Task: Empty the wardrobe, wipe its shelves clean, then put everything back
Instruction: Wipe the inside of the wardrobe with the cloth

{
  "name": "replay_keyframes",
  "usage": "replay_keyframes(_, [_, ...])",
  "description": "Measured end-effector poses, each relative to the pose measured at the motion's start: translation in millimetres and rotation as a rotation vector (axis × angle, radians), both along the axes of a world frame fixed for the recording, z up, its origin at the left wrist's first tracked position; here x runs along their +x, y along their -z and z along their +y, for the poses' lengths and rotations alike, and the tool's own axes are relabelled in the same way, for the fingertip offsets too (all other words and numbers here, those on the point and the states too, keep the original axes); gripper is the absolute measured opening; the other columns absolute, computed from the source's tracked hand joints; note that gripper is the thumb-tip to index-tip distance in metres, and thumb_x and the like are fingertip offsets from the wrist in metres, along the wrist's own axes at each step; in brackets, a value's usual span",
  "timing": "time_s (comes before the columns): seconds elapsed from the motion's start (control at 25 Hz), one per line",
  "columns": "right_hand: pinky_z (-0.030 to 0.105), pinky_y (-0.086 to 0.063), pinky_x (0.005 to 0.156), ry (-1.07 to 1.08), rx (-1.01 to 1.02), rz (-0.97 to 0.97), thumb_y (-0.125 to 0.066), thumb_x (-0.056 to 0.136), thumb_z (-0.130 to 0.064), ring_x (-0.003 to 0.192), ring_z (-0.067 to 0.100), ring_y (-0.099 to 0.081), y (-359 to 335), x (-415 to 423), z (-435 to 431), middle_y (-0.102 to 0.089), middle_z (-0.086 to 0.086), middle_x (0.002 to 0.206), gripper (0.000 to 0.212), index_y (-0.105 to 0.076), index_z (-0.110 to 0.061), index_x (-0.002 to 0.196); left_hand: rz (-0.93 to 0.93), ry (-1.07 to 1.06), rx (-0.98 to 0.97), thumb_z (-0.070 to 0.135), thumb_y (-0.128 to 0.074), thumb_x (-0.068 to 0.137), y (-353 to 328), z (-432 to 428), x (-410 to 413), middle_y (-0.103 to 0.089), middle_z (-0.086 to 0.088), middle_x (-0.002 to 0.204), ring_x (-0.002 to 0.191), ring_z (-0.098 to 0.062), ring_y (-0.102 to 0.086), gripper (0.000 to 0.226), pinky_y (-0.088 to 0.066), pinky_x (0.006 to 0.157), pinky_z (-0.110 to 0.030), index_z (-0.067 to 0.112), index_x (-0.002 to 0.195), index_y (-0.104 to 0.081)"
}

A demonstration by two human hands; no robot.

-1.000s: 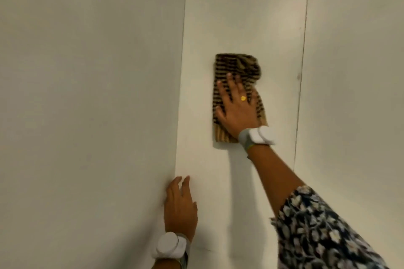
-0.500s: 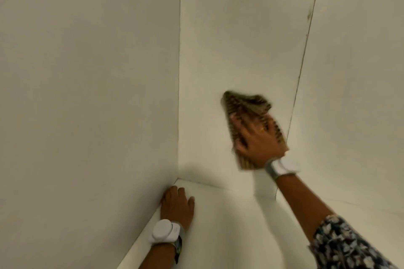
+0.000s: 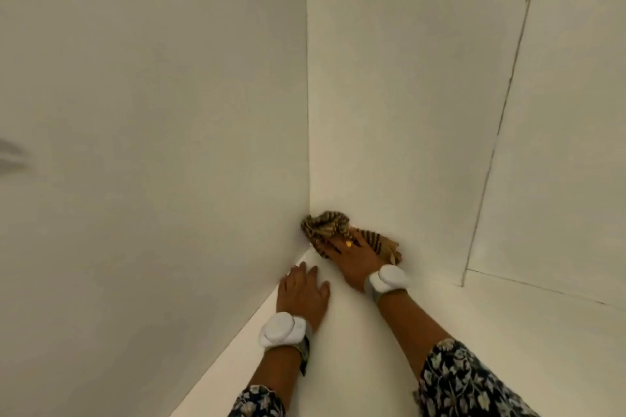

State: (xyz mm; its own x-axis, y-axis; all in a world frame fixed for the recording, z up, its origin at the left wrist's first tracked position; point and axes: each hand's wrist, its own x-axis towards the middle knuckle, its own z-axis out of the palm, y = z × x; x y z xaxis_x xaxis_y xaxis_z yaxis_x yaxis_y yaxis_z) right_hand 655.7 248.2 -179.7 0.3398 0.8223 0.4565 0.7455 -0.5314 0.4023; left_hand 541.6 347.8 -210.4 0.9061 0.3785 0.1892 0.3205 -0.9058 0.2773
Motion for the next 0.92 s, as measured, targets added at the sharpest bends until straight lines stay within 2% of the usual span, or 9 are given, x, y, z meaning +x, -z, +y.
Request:
replay_keyframes(0.12, [0.036,-0.014,0.117,0.08,-0.06,0.371,-0.038,0.091,0.0,0.141,0.022,-0.029,2,4,4,-0.023,0.005,0.156,0.066,-0.016,-0.016,0.15,0.114,0.005,-0.02,0.058,0.009,0.063,-9,-8,-15,-0.031,-0.01,0.152,0.141,-0.026,-0.03,0.101,-0.021,0.115,-0.041,0.018,0.143,-0.039])
replay_keyframes(0.2, [0.036,-0.018,0.117,0.117,-0.081,0.597,-0.038,0.095,-0.002,0.143,0.026,-0.023,5,2,4,-0.012,0.008,0.158,0.071,0.003,-0.019,0.15,0.107,-0.024,0.042,0.057,-0.001,0.067,-6,-9,-25,-0.049,-0.011,0.141,0.131,-0.027,-0.046,0.092,-0.036,0.108,-0.039,0.019,0.131,-0.056])
replay_keyframes(0.28, [0.038,-0.019,0.117,0.085,0.028,0.734,-0.039,0.096,-0.004,0.143,0.028,-0.022,1,-3,9,-0.013,0.011,0.158,0.072,0.009,-0.019,0.147,0.14,-0.065,0.082,0.053,-0.021,0.078,4,-13,-45,-0.072,-0.004,0.104,0.095,-0.022,-0.07,0.064,-0.056,0.079,-0.033,0.025,0.095,-0.076])
replay_keyframes(0.36, [0.034,-0.009,0.119,0.002,0.193,0.868,-0.04,0.098,-0.01,0.146,0.027,-0.013,-9,-17,20,-0.009,0.011,0.158,0.067,0.003,-0.014,0.15,0.205,-0.023,0.012,0.052,-0.014,0.089,-3,-14,-66,-0.064,-0.008,0.122,0.113,-0.024,-0.062,0.068,-0.05,0.093,-0.034,0.021,0.112,-0.07])
replay_keyframes(0.44, [0.028,-0.003,0.117,-0.113,0.414,1.138,-0.041,0.1,-0.016,0.147,0.023,-0.006,-23,-54,36,-0.003,0.008,0.159,0.066,0.0,-0.012,0.151,0.176,-0.036,0.08,0.057,-0.013,0.091,-14,-12,-92,-0.031,-0.008,0.151,0.141,-0.025,-0.03,0.069,-0.024,0.115,-0.037,0.018,0.142,-0.04])
replay_keyframes(0.56, [0.027,-0.005,0.116,-0.271,0.815,1.445,-0.043,0.099,-0.013,0.147,0.021,-0.004,-37,-104,64,0.001,0.007,0.159,0.067,0.0,-0.016,0.151,0.069,-0.038,0.162,0.042,-0.03,0.083,-33,4,-129,-0.052,-0.006,0.129,0.117,-0.027,-0.055,0.054,-0.044,0.096,-0.03,0.018,0.122,-0.058])
replay_keyframes(0.68, [0.029,-0.009,0.118,-0.448,1.004,1.445,-0.049,0.097,-0.014,0.146,0.017,-0.008,-72,-121,69,-0.003,0.0,0.159,0.072,-0.002,-0.022,0.151,-0.106,-0.073,0.359,0.026,-0.041,0.069,-74,9,-169,-0.067,0.002,0.102,0.085,-0.019,-0.066,0.038,-0.037,0.081,-0.024,0.023,0.091,-0.071])
replay_keyframes(0.8, [0.033,-0.012,0.12,-0.694,1.032,1.267,-0.052,0.096,-0.019,0.145,0.011,-0.009,-145,-133,75,-0.006,-0.004,0.159,0.073,-0.004,-0.026,0.151,-0.275,-0.221,0.642,0.02,-0.041,0.072,-122,9,-191,-0.062,-0.009,0.122,0.106,-0.028,-0.062,0.04,-0.031,0.101,-0.036,0.016,0.099,-0.071])
replay_keyframes(0.92, [0.007,-0.012,0.112,-0.974,0.974,0.907,-0.052,0.096,-0.021,0.138,-0.005,-0.008,-243,-169,86,-0.008,-0.003,0.159,0.068,-0.011,-0.021,0.151,-0.45,-0.38,0.831,0.02,-0.042,0.078,-163,22,-213,-0.054,-0.015,0.135,0.124,-0.033,-0.046,0.045,-0.025,0.109,-0.047,0.009,0.115,-0.065])
